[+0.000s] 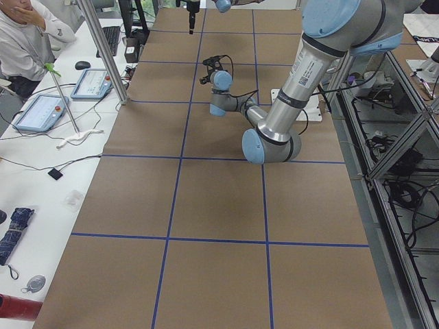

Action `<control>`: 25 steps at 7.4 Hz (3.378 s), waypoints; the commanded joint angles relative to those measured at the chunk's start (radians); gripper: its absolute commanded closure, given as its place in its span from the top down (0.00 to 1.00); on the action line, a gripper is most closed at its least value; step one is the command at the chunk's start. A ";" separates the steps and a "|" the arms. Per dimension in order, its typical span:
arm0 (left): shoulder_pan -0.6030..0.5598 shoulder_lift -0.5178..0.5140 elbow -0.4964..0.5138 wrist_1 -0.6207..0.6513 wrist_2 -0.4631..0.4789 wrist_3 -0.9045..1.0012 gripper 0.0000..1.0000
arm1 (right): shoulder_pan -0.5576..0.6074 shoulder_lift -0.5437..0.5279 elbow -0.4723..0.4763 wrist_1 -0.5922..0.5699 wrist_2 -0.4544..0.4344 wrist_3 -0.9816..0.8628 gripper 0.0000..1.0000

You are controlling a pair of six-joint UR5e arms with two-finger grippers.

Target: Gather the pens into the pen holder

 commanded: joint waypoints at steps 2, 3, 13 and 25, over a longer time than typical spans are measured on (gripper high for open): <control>-0.247 0.042 -0.007 0.286 -0.284 -0.001 0.99 | 0.147 -0.037 -0.114 0.001 0.072 -0.288 1.00; -0.354 0.056 -0.004 0.386 -0.398 0.008 0.99 | 0.198 -0.097 -0.119 -0.002 0.078 -0.407 1.00; -0.898 0.383 -0.066 1.172 -0.536 0.544 1.00 | 0.539 -0.476 -0.136 -0.001 0.153 -0.679 1.00; -1.033 0.778 -0.402 1.382 -0.424 0.722 1.00 | 0.508 -0.441 -0.093 0.002 0.172 -0.580 1.00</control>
